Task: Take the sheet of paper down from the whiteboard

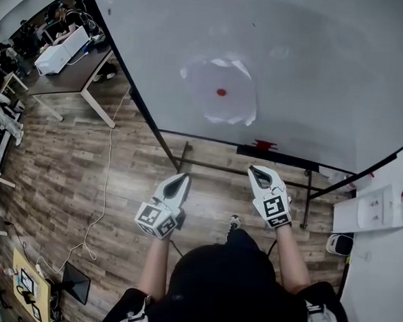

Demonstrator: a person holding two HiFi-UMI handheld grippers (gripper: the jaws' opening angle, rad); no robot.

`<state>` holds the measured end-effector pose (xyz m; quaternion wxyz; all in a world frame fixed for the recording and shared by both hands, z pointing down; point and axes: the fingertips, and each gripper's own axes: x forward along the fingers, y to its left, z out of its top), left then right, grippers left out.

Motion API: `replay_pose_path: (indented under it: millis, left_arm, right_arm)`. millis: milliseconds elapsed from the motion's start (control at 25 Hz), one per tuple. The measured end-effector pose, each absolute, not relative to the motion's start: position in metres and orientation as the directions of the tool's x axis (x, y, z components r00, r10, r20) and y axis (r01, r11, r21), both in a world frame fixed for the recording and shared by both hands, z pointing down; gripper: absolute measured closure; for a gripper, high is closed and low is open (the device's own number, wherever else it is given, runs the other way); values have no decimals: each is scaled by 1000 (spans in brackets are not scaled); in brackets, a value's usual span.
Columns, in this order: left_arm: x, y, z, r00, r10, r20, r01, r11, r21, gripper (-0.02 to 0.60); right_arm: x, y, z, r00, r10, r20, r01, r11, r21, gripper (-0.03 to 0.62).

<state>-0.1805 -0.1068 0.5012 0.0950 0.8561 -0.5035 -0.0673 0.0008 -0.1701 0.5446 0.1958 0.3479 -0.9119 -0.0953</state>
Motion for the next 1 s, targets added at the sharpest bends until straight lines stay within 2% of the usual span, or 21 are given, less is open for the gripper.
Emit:
replay_pose_path:
  millis: [1000]
  left_arm:
    - [-149,-226,481,409,-913,-5,-893,-401,205,571]
  right_arm:
    - [19,-310,526,-751,-608,259,-539,790,294,588]
